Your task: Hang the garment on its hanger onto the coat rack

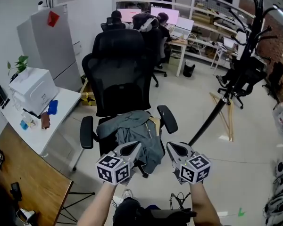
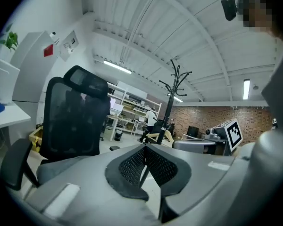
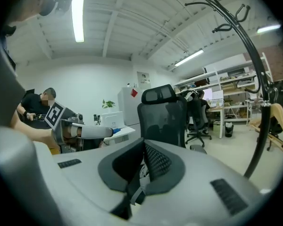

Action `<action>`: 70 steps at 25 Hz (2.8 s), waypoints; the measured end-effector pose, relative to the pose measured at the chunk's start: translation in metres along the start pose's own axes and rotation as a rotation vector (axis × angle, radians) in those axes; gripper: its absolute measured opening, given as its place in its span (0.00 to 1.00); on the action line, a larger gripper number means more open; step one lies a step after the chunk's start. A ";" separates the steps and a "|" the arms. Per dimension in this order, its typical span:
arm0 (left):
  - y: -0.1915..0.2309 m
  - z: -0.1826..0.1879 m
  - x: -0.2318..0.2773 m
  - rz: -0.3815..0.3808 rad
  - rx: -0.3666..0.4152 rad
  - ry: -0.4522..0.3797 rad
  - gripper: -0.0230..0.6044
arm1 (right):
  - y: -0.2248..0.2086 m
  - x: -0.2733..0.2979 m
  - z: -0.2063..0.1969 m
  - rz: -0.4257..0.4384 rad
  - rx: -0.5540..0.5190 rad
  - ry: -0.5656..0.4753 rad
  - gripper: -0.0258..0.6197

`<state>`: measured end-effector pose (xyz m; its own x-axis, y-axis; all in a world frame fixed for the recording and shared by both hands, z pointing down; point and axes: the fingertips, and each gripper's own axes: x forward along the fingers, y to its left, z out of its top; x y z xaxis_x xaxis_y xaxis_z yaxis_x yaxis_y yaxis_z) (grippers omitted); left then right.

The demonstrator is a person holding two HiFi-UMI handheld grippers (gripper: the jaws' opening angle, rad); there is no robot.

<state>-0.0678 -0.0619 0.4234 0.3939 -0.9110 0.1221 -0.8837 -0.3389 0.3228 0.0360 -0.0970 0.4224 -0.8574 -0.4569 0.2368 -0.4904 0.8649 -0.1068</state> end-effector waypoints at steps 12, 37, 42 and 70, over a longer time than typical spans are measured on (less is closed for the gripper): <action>0.059 0.005 0.063 -0.161 0.067 0.137 0.03 | -0.052 0.052 0.001 -0.286 0.100 0.018 0.04; 0.155 -0.119 0.150 -0.028 -0.006 0.326 0.03 | -0.165 0.167 -0.214 -0.397 0.303 0.375 0.33; 0.179 -0.144 0.156 -0.009 0.006 0.358 0.03 | -0.191 0.199 -0.273 -0.449 0.301 0.486 0.42; 0.169 -0.131 0.132 -0.011 -0.025 0.344 0.03 | -0.175 0.214 -0.226 -0.360 0.220 0.388 0.10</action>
<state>-0.1319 -0.2090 0.6175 0.4697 -0.7729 0.4266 -0.8739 -0.3388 0.3485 -0.0268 -0.2993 0.7097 -0.5303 -0.5693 0.6282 -0.7975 0.5863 -0.1419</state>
